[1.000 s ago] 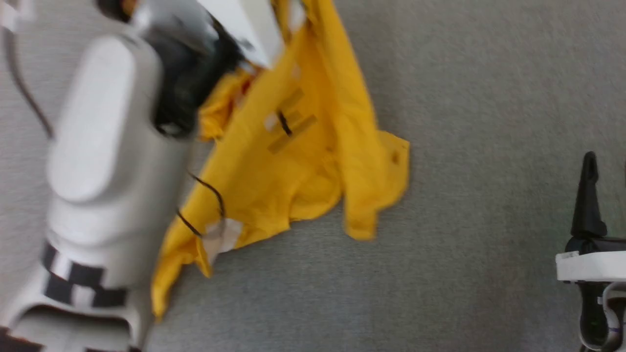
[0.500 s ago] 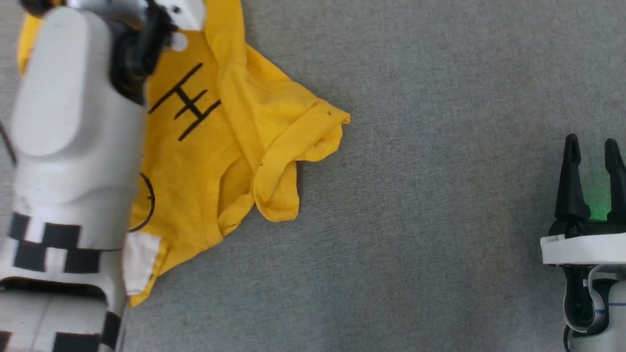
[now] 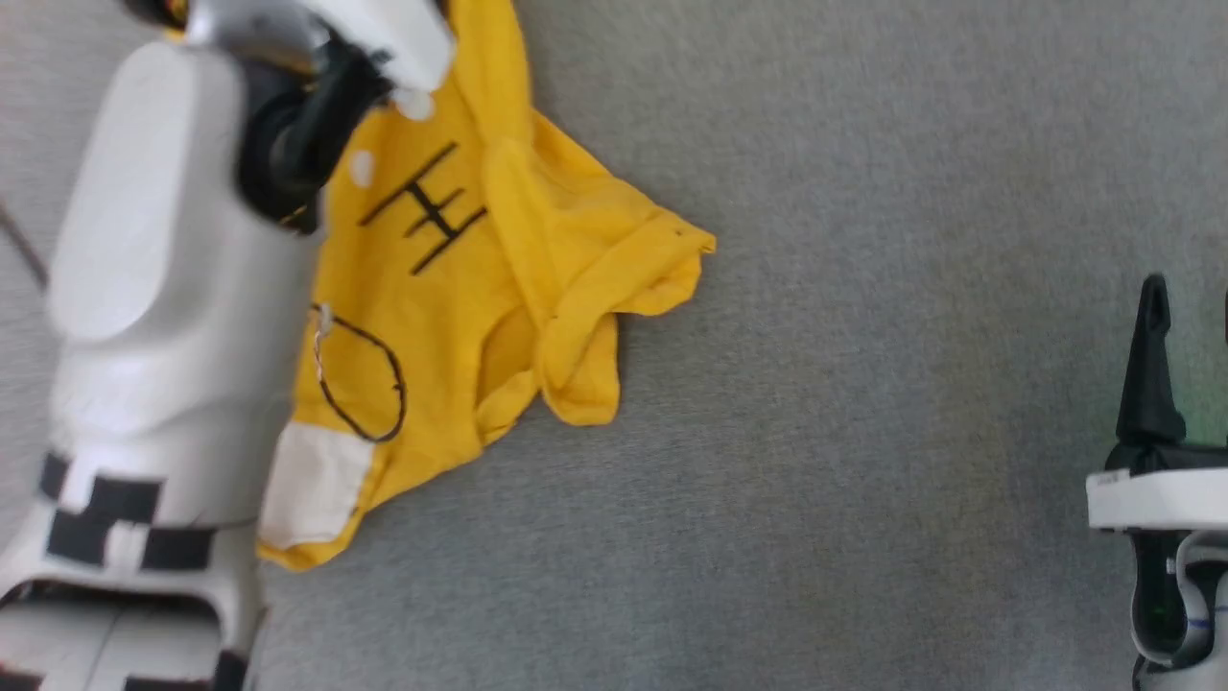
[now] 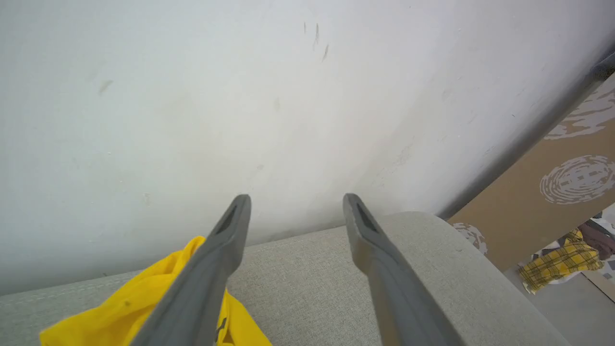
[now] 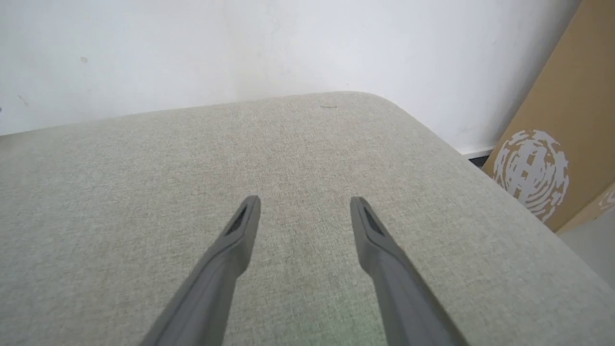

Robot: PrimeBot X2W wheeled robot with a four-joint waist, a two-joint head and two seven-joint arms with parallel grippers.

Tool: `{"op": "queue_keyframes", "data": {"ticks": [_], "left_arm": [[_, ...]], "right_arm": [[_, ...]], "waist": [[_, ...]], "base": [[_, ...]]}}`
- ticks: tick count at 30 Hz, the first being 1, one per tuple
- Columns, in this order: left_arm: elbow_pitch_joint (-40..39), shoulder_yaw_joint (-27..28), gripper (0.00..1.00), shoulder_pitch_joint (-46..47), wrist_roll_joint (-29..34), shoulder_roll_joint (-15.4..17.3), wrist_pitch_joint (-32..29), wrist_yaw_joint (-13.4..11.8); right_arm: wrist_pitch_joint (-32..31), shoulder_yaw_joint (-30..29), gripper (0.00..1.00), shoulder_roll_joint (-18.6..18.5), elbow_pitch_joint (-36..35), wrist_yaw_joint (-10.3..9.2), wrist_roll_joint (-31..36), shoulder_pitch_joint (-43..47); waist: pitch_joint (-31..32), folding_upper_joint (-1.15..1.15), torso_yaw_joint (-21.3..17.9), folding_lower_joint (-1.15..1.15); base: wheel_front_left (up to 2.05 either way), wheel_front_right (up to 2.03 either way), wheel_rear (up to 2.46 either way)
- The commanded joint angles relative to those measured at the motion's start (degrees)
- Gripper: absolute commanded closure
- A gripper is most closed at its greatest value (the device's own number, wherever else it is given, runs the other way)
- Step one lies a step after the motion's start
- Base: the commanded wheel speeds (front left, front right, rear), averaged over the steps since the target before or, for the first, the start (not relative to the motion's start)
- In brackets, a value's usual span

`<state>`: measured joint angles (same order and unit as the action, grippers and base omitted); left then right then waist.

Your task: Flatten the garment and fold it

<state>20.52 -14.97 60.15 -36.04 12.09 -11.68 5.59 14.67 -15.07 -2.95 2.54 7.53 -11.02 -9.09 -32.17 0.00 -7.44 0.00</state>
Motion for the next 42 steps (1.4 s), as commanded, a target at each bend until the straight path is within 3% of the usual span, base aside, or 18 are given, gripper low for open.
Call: {"op": "queue_keyframes", "data": {"ticks": [1, 7, 13, 19, 23, 26, 31, 34, 36, 42], "left_arm": [[-0.92, 0.52, 0.00, -1.42, -0.30, 0.91, 0.48, 0.39], [-15.06, 3.51, 0.00, -13.20, 2.16, 6.94, 6.03, -0.80], [-23.23, 5.18, 0.00, -25.37, 6.72, 8.72, 14.73, -3.64], [-29.29, 6.85, 0.00, -42.33, 12.50, 7.57, 24.27, -9.94], [-30.94, 8.58, 0.00, -53.15, 15.14, 5.19, 26.28, -13.98], [-30.64, 8.83, 0.00, -59.66, 16.89, 3.33, 26.60, -15.38], [-31.30, 9.71, 0.00, -64.06, 18.54, -0.15, 26.66, -15.67], [-30.77, 10.15, 0.00, -64.14, 20.08, 0.17, 26.67, -15.02], [-29.60, 9.72, 0.00, -63.78, 20.86, 1.70, 25.89, -14.02], [-26.05, 6.92, 0.00, -60.90, 21.10, 8.22, 12.82, -9.01]], "right_arm": [[0.25, -0.19, 0.00, 0.07, 0.06, -0.04, 0.30, 0.49], [-0.23, -0.72, 0.00, 0.07, 0.89, -0.04, 0.21, 2.87], [-0.53, -1.29, 0.00, 0.07, 1.16, -0.04, 0.20, 4.70], [-1.05, -1.46, 0.00, 0.07, 1.00, -0.04, 0.08, 6.87], [-1.28, -1.41, 0.00, 0.07, 0.89, -0.04, -0.25, 8.12], [-1.39, -1.39, 0.00, 0.07, 0.94, -0.04, -0.68, 8.98], [-1.48, -1.52, 0.00, 0.07, 0.82, -0.04, -1.07, 10.00], [-1.72, -1.20, 0.00, 0.07, 0.55, -0.04, -1.09, 10.08], [-1.90, -1.19, 0.00, 0.07, 0.48, -0.04, -1.05, 9.84], [-1.75, -0.64, 0.00, 0.07, 0.60, -0.04, -1.33, 9.08]], "waist": [[5.84, 0.00, 4.44, 0.00], [11.11, 0.00, 6.05, 0.00], [14.26, 0.00, 7.14, 0.00], [17.14, 0.00, 8.11, 0.00], [18.39, 0.00, 8.66, 0.00], [19.00, 0.00, 9.15, 0.00], [19.68, 0.00, 10.35, 0.00], [19.92, 0.00, 10.81, 0.00], [19.92, 0.00, 10.98, 0.00], [18.42, 0.00, 10.75, 0.00]], "base": [[0.00, 0.00, 0.00], [0.00, 0.00, 0.00], [0.00, 0.00, 0.00], [0.00, 0.00, 0.00], [0.00, 0.00, 0.00], [0.00, 0.00, 0.00], [0.00, 0.00, 0.00], [0.00, 0.00, 0.00], [0.00, 0.00, 0.00], [0.00, 0.00, 0.00]]}}
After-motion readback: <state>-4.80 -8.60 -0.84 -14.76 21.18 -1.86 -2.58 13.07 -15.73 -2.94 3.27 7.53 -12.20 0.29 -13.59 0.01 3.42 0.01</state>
